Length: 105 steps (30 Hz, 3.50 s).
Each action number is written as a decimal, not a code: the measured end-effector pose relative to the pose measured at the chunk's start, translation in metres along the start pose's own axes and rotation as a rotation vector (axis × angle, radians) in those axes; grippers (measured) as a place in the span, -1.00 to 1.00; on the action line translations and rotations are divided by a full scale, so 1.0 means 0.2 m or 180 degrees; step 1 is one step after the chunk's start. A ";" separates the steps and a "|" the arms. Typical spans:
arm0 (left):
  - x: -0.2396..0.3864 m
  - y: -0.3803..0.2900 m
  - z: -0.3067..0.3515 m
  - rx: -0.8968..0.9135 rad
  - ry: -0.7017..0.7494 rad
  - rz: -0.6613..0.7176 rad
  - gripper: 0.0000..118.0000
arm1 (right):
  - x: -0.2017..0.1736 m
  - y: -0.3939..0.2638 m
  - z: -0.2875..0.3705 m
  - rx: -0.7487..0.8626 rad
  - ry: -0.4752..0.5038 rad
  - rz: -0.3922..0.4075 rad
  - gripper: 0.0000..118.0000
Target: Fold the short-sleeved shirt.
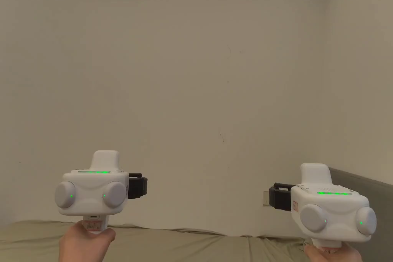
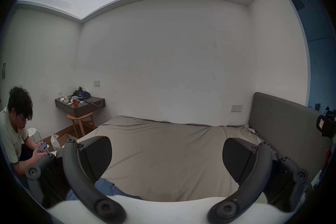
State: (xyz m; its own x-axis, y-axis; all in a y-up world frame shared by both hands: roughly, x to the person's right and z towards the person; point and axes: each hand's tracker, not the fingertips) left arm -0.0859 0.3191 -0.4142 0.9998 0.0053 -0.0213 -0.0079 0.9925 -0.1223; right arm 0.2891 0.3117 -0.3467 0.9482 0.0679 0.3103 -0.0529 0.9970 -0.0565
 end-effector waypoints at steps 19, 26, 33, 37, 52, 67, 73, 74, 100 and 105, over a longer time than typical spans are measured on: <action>0.10 -0.02 -0.05 -0.0179 -0.0148 -0.0421 -1.00 | -0.04 -0.09 -0.05 -0.0075 -0.0168 0.0288 -0.94; 0.11 -0.02 -0.03 -0.0153 -0.0167 -0.0445 -1.00 | -0.04 -0.10 -0.03 -0.0111 0.0331 0.0135 -0.95; -0.24 -0.03 0.10 -0.0237 0.0119 -0.0300 -1.00 | -0.39 -0.14 -0.01 -0.0102 0.0848 0.0075 -0.95; -0.61 -0.07 0.25 -0.0234 0.0656 -0.0385 -1.00 | -0.79 -0.17 0.02 -0.0168 0.1301 -0.0001 -0.95; -1.71 -0.24 0.65 -0.0576 0.1952 -0.0341 -1.00 | -2.10 -0.32 0.37 -0.0376 0.2694 0.0216 -0.95; -1.57 -1.66 -0.36 -0.2780 0.0708 0.0067 0.66 | -1.99 -0.76 -0.04 -0.0762 0.2686 0.0625 -0.95; -1.34 -2.07 -0.55 -0.3069 0.0485 0.0019 0.68 | -2.02 -1.04 -0.27 -0.1090 0.2736 0.0883 -0.95; -1.32 -2.12 -0.56 -0.3113 0.0529 -0.0087 0.69 | -2.03 -1.08 -0.29 -0.1123 0.2743 0.0885 -0.95; -1.01 -1.65 -0.33 -0.1555 -0.0809 0.1138 -0.95 | -0.99 -1.21 -0.13 -0.1067 0.2672 0.0108 -0.95; -0.32 -1.47 -0.46 -0.1727 -0.1905 0.0939 -0.95 | -0.54 -1.11 -0.02 -0.0990 0.2301 -0.0146 -0.95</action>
State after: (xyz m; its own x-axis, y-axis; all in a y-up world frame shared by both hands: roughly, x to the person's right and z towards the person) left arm -0.1490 0.0150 -0.4691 0.7965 0.4691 0.3814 -0.1254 0.7454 -0.6547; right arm 0.1986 0.0819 -0.3709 0.9214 -0.1206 -0.3694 -0.0198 0.9348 -0.3547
